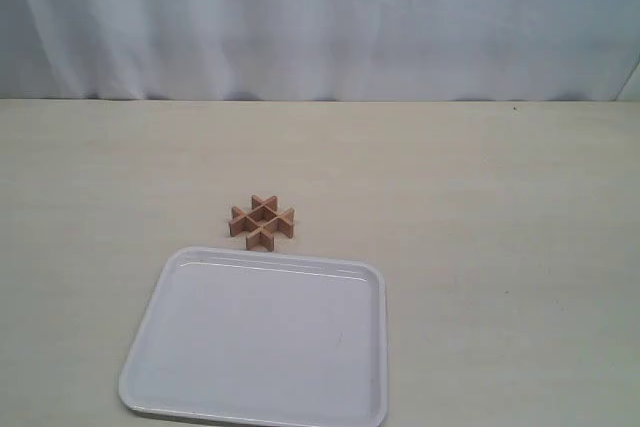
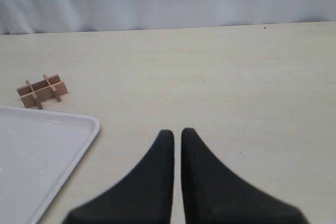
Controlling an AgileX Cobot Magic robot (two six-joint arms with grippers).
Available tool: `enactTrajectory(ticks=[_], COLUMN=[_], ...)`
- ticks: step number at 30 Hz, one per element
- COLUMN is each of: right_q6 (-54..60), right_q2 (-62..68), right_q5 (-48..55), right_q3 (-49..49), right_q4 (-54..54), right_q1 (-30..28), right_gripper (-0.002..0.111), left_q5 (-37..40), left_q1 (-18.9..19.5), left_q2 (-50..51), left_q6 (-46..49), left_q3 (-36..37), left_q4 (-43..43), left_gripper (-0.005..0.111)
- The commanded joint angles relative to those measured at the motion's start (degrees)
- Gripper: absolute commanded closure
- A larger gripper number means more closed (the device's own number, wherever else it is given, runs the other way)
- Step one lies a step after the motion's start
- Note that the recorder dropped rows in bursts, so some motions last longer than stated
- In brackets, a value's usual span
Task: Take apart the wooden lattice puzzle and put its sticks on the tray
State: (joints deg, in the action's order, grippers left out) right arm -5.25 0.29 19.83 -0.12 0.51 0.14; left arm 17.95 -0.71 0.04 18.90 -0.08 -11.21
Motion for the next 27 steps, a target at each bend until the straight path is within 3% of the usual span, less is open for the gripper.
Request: enactTrajectory(ticks=[1,12,19,23,25,27], right_q6=[0.07,0.07,0.07,-0.70,-6.81,-21.48], right_q2=[-0.29,-0.29,-0.29,-0.29,-0.29,-0.29], right_q5=[-0.14,-2.00,-25.71,-32.59,-34.65,-33.66], right_q3=[0.12,0.12,0.12,0.12,0.12,0.12], right_q4=[-0.04,0.42,0.42,-0.51,-0.51,-4.47], right_q1=[0.07,0.07,0.07,0.07,0.07,0.07], right_gripper=[0.104,0.104,0.104,0.104,0.104,0.104], left_q5=[-0.53,-0.53,-0.53,-0.53,-0.53,-0.53], left_q1=[0.00,0.00,0.00,0.00,0.00,0.00], left_q2=[-0.04,-0.04,-0.04,-0.04,-0.04,-0.04], left_q6=[-0.46,-0.46,-0.46,-0.46,-0.46,-0.46], left_q3=[0.08,0.08,0.08,0.08,0.08,0.08], left_q4=[0.07,0.07,0.07,0.07,0.07,0.07], left_gripper=[0.107,0.107,0.107,0.107,0.107,0.107])
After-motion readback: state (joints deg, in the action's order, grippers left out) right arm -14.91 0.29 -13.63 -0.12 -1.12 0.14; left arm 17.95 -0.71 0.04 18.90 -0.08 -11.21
